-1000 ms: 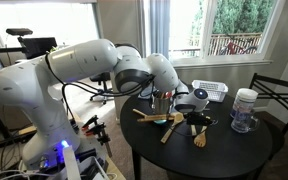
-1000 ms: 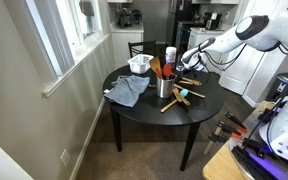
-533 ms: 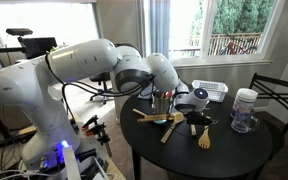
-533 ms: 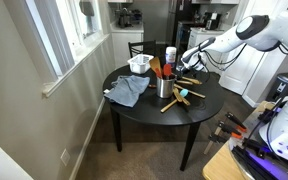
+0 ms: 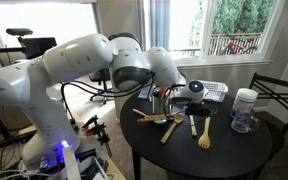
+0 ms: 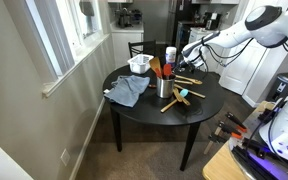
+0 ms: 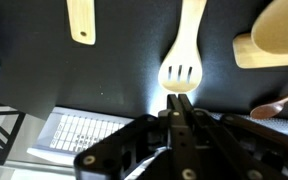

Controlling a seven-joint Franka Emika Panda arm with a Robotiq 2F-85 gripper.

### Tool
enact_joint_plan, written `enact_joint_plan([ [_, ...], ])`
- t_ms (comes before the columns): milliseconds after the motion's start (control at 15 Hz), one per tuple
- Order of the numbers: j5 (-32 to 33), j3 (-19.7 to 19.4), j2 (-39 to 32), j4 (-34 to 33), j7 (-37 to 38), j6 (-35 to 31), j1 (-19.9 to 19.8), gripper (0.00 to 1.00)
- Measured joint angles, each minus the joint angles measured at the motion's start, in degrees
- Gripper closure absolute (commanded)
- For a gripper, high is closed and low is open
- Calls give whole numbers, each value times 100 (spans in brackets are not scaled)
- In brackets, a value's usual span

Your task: Put the spoon into the bucket

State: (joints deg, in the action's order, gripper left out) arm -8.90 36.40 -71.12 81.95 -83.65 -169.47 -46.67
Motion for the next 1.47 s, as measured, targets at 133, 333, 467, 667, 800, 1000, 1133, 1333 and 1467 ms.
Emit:
enact_joint_plan([
  [133,46,96,114,199,0,-56,-102,53],
  [333,60,75,155,324,5,-50,-138,34],
  [467,62,-5,152,344,30,-8,-118,21],
  [667,63,-236,136,330,123,182,-43,1],
  [800,63,-414,108,279,181,375,30,0],
  [1000,61,-660,54,151,264,610,160,0],
  [1133,57,-801,27,56,320,726,251,0],
  [1333,50,-947,-18,-71,337,814,354,0],
  [1467,49,-996,-55,-136,337,870,396,0],
])
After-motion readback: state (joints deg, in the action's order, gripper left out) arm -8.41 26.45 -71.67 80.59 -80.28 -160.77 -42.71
